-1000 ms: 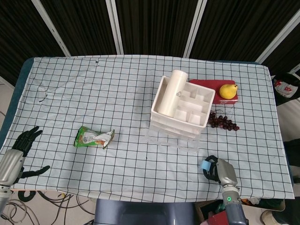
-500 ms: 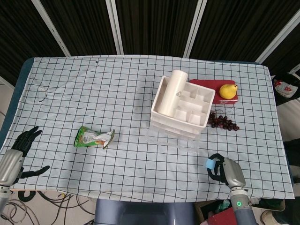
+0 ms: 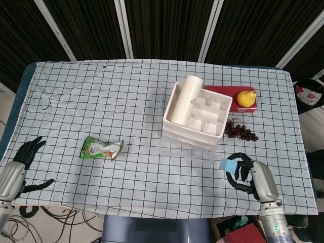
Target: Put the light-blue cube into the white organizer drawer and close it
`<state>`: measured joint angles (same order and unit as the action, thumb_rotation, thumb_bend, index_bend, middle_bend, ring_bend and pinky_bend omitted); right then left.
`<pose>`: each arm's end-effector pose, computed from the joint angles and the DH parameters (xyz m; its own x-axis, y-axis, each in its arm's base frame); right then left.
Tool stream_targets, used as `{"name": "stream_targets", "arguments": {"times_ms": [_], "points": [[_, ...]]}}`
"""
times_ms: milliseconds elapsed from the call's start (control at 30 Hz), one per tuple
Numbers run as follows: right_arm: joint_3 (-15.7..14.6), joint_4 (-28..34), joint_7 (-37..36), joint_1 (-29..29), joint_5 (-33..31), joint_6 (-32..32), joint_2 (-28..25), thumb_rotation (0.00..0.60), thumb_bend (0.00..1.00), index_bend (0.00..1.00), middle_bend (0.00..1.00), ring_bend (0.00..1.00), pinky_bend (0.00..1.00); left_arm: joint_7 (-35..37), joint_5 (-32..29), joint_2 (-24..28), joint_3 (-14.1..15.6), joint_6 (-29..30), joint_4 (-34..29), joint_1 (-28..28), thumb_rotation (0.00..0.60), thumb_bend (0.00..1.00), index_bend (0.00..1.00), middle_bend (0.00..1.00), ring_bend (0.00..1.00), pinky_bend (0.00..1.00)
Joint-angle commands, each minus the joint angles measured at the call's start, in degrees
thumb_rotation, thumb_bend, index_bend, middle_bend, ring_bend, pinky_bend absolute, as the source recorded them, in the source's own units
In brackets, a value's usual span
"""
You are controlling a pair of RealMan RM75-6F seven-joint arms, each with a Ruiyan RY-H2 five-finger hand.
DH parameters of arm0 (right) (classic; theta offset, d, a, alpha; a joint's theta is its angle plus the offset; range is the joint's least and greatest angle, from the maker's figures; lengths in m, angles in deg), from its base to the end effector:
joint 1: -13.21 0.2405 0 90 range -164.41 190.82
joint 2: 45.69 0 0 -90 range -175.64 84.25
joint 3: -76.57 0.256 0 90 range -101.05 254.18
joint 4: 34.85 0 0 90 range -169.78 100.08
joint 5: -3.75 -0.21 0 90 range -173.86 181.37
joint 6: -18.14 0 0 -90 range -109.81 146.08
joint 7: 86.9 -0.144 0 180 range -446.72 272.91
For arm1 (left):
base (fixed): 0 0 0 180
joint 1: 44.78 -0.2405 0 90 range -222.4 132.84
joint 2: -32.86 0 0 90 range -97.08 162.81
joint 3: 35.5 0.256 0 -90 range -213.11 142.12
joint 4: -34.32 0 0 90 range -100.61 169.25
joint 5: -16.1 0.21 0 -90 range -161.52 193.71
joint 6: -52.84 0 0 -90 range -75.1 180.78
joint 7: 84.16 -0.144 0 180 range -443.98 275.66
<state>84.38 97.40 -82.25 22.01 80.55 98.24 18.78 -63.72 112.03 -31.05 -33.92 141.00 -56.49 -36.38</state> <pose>-0.1584 -0.1899 0.1353 -0.2213 -0.1165 0.9682 -0.9742 -0.0181 -0.2249 -0.2865 0.1810 0.1492 0.1002 0.0779 0.9919 0.9721 -0.2200 -0.0809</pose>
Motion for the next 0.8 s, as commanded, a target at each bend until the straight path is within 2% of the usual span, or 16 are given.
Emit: {"name": "stream_targets", "arguments": {"times_ms": [33,267,567,633,800], "points": [[2.3,1.8,3.3,2.7,-1.7,-1.3,1.4,0.6,0.41,0.62,0.72,0.75,0.67,0.1,-0.1,0.0,0.0,-0.1,0.1,0.1,0.6,0.02,0.0,0.0,0.0,0.0],[6.7,0.9,13.1,9.5,-9.3,-3.0,8.5,0.6,0.41,0.62,0.72,0.75,0.67,0.5,-0.1,0.1,-0.2,0.0,0.1,0.1,0.6,0.02,0.0,0.0,0.0,0.0],[11.0,-5.0,22.6,16.1,-19.4,-0.5,18.0,0.6,0.4,0.62,0.72,0.75,0.67,0.8,-0.1,0.2,-0.1,-0.2,0.0,0.2,0.6,0.02,0.0,0.0,0.0,0.0],[11.4,-5.9,23.3,16.7,-20.6,0.2,19.3,0.6,0.37,0.6,0.72,0.75,0.67,0.9,-0.1,0.2,-0.1,-0.2,0.0,0.2,0.6,0.02,0.0,0.0,0.0,0.0],[11.8,-7.5,24.1,17.7,-21.6,1.6,21.4,0.6,0.23,0.47,0.72,0.75,0.67,0.8,-0.1,0.2,-0.1,-0.4,0.0,0.3,0.6,0.02,0.0,0.0,0.0,0.0]]}}
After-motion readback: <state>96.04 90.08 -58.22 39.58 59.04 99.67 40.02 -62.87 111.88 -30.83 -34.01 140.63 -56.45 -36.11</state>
